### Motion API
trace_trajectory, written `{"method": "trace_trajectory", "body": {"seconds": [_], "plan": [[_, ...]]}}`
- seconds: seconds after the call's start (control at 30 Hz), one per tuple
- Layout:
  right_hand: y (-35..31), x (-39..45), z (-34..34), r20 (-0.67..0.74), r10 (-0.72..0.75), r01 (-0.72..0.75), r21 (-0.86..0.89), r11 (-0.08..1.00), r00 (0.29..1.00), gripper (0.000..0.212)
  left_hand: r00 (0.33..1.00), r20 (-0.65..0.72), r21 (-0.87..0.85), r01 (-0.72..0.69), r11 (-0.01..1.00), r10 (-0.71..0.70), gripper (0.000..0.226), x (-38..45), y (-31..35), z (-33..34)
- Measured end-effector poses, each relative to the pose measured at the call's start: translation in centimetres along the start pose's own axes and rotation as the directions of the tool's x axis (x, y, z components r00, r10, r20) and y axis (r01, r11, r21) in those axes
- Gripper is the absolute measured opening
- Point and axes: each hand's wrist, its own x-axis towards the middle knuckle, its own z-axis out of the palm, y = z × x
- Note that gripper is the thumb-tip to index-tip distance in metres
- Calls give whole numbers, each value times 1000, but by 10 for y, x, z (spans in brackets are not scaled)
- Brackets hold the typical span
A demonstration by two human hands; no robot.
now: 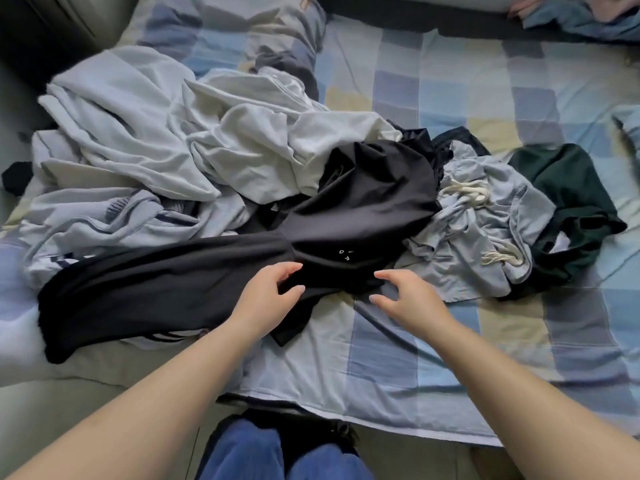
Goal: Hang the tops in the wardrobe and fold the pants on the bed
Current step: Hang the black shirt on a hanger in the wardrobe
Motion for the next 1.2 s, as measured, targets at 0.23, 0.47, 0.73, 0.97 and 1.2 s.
{"method": "trace_trajectory", "body": {"seconds": [0.23, 0.47, 0.73, 0.97, 1.2], "plan": [[41, 82, 84, 21, -55, 59, -213, 975, 998, 66, 994, 25, 165, -107, 980, 105, 44, 62, -54, 75], [71, 143, 117, -44, -190, 160, -374, 914, 981, 65, 998, -54, 283, 31, 959, -17, 70, 120, -80, 107], [70, 173, 117, -122, -267, 208, -361, 909, 956, 18, 998, 20, 410, -56, 910, 52, 60, 134, -89, 129], [37, 143, 56, -237, -163, 177, 39, 983, 958, 14, 968, -41, 181, -236, 955, 247, 29, 125, -31, 105], [-29, 72, -73, -284, -188, 267, 274, 924, 940, 6, 928, -227, 51, -291, 955, 295, 17, 85, 93, 12]]}}
